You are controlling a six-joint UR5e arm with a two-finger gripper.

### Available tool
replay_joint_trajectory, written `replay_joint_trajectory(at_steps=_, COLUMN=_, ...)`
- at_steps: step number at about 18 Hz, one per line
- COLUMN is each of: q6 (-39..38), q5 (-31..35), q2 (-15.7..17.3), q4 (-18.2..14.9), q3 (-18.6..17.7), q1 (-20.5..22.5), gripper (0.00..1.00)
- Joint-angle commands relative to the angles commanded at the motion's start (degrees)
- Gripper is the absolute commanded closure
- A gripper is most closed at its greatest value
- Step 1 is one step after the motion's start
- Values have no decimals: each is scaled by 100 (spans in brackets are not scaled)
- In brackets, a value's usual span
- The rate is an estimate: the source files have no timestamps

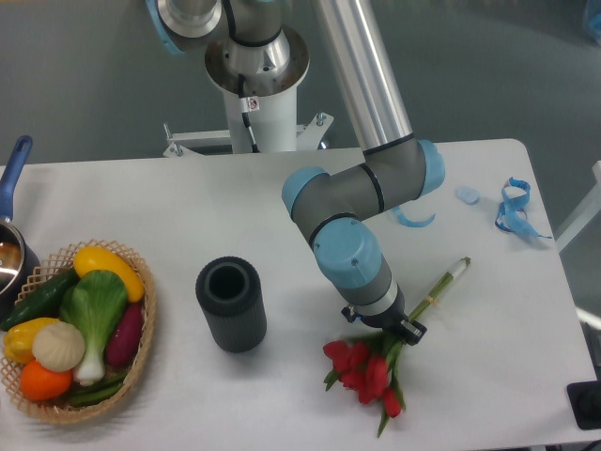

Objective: Place the flowers on the table
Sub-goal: 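Open the gripper to release the tulip stems, then raise the open gripper up away from the tulips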

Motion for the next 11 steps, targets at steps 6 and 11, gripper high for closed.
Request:
replay_joint_trajectory(at_steps=6, q6=18, q5=-244, q2=764, q4=-70, q3=334, q1=201, gripper=0)
replay_joint_trajectory(at_steps=11, q6=525, q5=-1097, q2=1335, q4=-683, q3=484, q1=702, gripper=0)
